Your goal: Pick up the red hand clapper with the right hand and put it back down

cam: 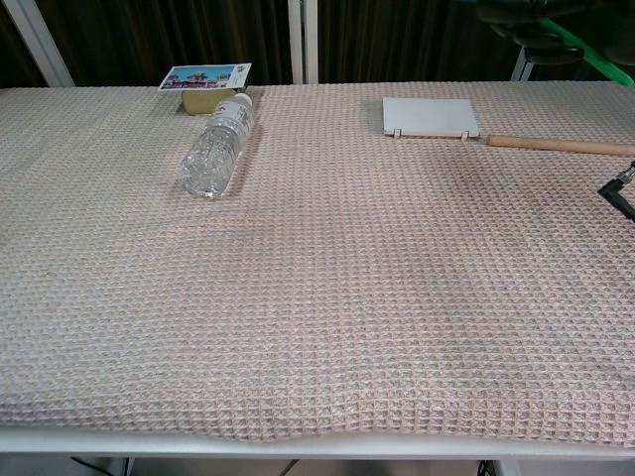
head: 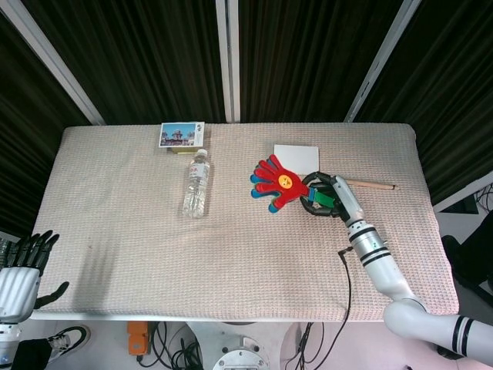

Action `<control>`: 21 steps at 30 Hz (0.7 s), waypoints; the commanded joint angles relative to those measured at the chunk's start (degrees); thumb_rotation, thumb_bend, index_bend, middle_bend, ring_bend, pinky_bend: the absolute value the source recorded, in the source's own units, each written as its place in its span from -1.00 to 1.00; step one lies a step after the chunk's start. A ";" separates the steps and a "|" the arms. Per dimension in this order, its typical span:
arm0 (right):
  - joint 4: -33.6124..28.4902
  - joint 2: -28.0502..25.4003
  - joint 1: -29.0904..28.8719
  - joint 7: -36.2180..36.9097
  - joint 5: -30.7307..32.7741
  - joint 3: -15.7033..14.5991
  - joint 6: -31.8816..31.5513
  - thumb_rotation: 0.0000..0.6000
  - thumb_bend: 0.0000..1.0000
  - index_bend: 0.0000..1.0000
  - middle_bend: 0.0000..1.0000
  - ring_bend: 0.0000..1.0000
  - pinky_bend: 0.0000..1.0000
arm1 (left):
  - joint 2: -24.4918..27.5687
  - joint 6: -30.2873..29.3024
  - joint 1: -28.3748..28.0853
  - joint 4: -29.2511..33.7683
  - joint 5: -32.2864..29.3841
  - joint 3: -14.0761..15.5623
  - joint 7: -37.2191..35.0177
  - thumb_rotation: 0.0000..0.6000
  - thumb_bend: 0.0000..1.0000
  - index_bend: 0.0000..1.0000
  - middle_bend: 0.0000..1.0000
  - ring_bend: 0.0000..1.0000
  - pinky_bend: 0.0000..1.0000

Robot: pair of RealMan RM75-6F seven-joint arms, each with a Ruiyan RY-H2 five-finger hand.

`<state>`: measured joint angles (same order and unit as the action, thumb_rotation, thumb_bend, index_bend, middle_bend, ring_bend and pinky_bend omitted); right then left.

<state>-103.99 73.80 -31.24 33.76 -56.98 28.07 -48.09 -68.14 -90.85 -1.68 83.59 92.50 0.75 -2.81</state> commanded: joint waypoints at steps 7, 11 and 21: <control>3.60 0.94 3.49 22.26 -8.59 3.17 7.82 1.00 -0.01 1.00 0.88 0.97 1.00 | -0.07 0.19 -0.15 -0.05 0.05 0.00 0.14 1.00 -0.64 -0.92 -1.00 -1.00 -1.00; 6.93 2.24 1.30 11.34 -12.16 -0.93 5.34 1.00 -0.01 1.00 0.88 0.97 1.00 | -0.11 0.39 -0.25 0.02 0.04 0.02 0.24 1.00 -0.64 -0.92 -1.00 -1.00 -1.00; 14.98 8.37 -3.42 -32.31 -14.73 -10.72 -5.41 1.00 0.00 1.00 0.88 0.97 1.00 | -0.14 0.17 -0.06 -0.23 -0.06 0.08 -0.14 1.00 -0.64 -0.92 -1.00 -1.00 -1.00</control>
<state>-93.72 78.47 -31.92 17.98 -69.87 22.81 -47.99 -68.28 -90.69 -1.74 83.36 92.44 0.84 -2.96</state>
